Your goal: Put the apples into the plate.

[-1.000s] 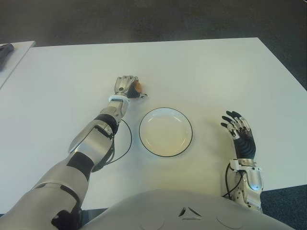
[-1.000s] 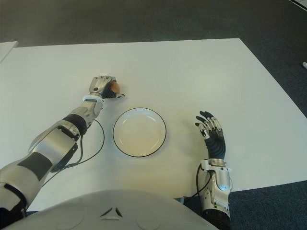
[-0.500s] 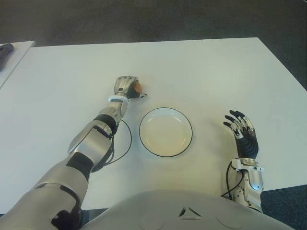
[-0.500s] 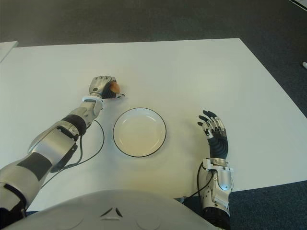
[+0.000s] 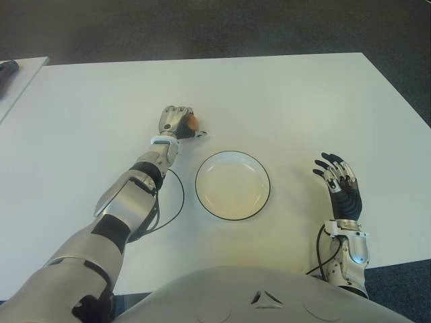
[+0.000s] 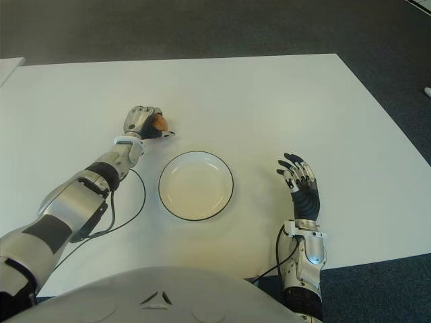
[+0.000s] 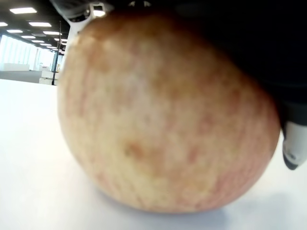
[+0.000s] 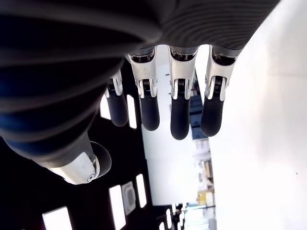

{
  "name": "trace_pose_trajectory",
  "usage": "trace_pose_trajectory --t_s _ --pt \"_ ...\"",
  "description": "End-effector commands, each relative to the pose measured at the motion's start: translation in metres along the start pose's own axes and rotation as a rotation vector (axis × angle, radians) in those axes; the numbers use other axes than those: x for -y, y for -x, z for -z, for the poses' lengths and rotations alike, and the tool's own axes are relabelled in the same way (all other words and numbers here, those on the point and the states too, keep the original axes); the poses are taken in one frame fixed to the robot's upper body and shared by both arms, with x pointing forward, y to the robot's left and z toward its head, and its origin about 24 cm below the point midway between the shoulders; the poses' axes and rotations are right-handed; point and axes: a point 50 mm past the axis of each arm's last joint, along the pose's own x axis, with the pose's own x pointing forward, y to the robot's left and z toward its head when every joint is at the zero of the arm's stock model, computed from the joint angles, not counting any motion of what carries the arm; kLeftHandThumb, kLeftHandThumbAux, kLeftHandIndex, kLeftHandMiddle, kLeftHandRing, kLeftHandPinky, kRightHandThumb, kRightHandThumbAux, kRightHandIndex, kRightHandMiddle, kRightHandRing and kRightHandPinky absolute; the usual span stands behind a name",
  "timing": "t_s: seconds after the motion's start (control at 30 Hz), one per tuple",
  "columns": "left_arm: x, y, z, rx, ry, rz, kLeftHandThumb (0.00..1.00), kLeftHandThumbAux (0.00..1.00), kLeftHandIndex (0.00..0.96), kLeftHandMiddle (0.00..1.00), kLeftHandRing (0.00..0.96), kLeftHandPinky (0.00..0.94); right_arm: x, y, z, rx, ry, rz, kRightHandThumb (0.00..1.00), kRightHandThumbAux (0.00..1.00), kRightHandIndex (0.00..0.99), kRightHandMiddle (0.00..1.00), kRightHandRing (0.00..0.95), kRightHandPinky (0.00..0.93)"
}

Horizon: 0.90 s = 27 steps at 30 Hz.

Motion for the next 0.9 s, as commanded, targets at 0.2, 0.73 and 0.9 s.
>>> trace_pose_trajectory --t_s 0.2,0.73,0.9 --pt "-0.032 -0.011 0.017 -0.002 0.027 -0.079 0.958 0.643 0.428 0.515 0.481 0.244 -0.007 -0.005 0.009 -0.039 -0.017 -0.025 0.379 0.648 0.187 0.226 0.247 0.288" --pt "-0.069 -0.016 0.007 0.14 0.008 -0.257 0.999 0.656 0.432 0.509 0.479 0.418 -0.011 -0.011 0.014 -0.098 -0.002 -0.05 0.366 0.627 0.188 0.223 0.237 0.279" --pt "-0.085 -0.008 -0.004 0.229 0.004 -0.304 1.0 0.657 0.429 0.507 0.478 0.418 -0.012 -0.013 0.017 -0.111 0.001 -0.052 0.359 0.621 0.184 0.221 0.238 0.281"
